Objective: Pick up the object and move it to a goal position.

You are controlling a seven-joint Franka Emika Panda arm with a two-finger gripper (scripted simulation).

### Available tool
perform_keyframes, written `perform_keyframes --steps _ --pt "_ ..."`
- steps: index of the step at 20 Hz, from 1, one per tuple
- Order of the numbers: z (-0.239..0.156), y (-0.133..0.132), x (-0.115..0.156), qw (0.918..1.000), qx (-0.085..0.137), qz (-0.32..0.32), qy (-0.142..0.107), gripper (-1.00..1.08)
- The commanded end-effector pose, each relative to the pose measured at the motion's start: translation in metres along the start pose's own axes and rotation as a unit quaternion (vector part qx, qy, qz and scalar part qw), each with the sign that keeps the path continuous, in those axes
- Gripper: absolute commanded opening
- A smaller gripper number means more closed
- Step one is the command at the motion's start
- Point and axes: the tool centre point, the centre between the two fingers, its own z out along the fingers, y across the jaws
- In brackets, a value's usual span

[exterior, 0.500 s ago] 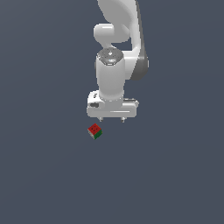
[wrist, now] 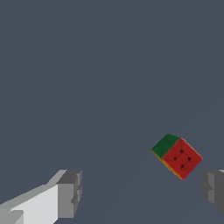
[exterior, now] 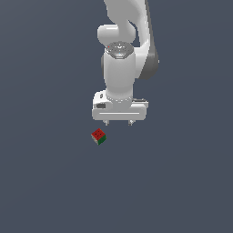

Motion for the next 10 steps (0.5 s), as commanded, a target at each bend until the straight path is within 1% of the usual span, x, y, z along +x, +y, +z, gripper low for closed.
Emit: perform_keyframes --steps 1,10 --pt "-0.0026 -0.0013 0.001 1.0 -0.001 -0.002 0.002 1.0" --pt "0.0037 0.0047 -0.0001 0.9998 -0.001 -0.018 -0.001 1.0"
